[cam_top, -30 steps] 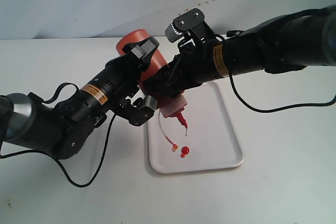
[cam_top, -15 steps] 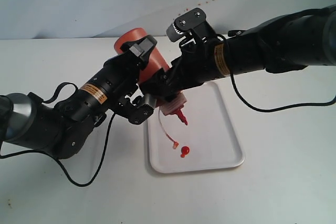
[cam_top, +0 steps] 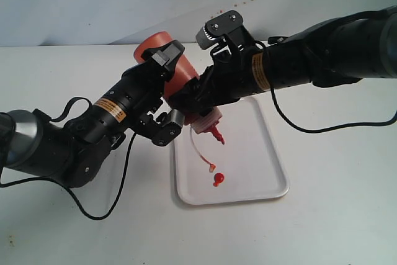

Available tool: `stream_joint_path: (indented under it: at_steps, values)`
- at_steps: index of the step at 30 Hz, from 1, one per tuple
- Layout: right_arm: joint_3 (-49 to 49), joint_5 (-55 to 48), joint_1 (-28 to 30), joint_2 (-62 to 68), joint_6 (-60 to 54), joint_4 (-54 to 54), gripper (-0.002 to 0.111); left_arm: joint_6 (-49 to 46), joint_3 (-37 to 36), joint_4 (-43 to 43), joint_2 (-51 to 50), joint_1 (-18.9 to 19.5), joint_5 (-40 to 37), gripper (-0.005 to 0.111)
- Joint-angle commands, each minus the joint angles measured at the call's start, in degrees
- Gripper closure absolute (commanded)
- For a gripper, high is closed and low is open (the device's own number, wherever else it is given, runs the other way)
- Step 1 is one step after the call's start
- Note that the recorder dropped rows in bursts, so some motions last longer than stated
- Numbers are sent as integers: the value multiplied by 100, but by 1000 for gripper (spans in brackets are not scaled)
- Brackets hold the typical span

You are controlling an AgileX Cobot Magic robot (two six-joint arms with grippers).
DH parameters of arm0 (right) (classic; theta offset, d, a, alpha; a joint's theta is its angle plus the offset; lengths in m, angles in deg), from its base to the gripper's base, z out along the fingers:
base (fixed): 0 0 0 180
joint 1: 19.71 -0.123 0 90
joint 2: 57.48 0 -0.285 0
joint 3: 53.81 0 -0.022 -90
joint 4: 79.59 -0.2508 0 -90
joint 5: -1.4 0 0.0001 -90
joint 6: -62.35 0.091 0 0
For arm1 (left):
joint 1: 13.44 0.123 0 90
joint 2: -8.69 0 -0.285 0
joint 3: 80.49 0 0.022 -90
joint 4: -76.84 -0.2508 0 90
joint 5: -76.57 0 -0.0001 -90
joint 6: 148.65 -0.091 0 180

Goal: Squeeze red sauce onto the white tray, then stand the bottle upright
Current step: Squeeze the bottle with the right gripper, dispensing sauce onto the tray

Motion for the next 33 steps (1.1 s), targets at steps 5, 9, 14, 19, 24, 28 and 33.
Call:
stream_joint_path:
  at_steps: [5,9,14,19,24,28,33]
  values:
    - [-21,-103,23,-2,61,-19,108,96,54,78,127,-10,311,107]
    - [-21,-250,23,-2,38,-19,108,96,54,78,127,-10,311,107]
    - [-21,-344,23,-2,12,-19,108,96,54,78,127,-10,311,107]
    - [-21,-344,23,-2,12,-19,108,96,54,78,127,-10,311,107]
    - [-21,-212,23,-2,12,-19,108,96,54,78,127,-10,311,107]
    - [-21,-214,23,-36,12,-19,101,96,54,78,127,-10,311,107]
    - [-21,-200,23,-181,12,-19,51,96,54,78,127,-10,311,107]
